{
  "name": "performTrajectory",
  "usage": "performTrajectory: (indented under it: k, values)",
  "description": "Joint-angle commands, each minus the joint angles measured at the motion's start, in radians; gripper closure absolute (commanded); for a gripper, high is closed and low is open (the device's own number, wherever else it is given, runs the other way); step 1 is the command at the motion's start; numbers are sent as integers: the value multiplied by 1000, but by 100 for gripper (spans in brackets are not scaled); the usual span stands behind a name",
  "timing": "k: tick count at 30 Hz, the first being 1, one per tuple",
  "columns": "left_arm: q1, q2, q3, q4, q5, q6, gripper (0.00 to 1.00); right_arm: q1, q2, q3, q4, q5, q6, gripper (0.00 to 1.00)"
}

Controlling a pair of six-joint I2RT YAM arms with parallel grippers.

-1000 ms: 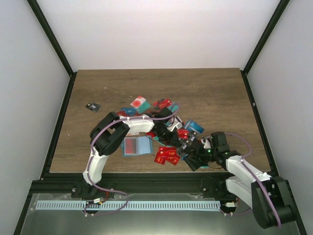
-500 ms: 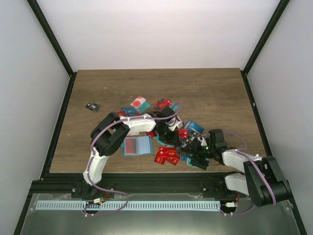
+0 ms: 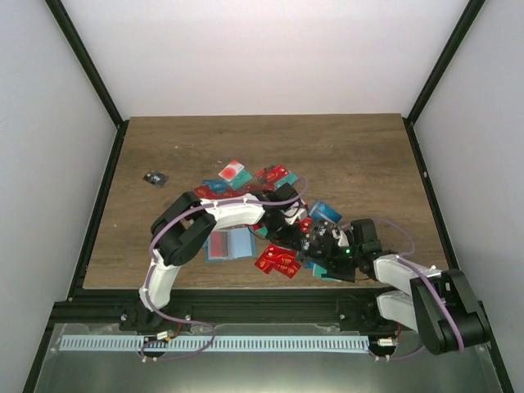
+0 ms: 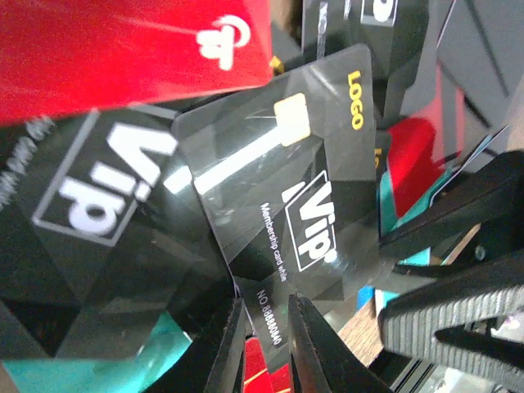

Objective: Put the credit cards into the card holder
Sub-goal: Pick up the credit card from the center of the board.

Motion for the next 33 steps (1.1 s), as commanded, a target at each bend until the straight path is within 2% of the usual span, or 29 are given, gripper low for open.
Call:
performTrajectory:
  k: [1, 8, 19, 24, 27, 33]
  values:
    - [-78, -4, -10, -141, -7, -15, 82, -5, -38, -15, 34, 50, -43, 70]
    - [-77, 40, 4, -125, 29, 15, 82, -4, -100, -33, 96, -4, -60, 71]
    - [-77, 55, 18, -108, 21, 21, 82, -4, -75, -30, 49, 0, -115, 86]
    - [-76, 44, 11, -106, 14, 22, 83, -4, -57, -10, 47, -6, -136, 98]
    - [-74, 17, 8, -111, -16, 10, 83, -4, -66, 10, 19, -13, -149, 99]
    - [-32, -123, -1, -145, -123, -27, 71, -4, -157, 93, -149, -6, -186, 99]
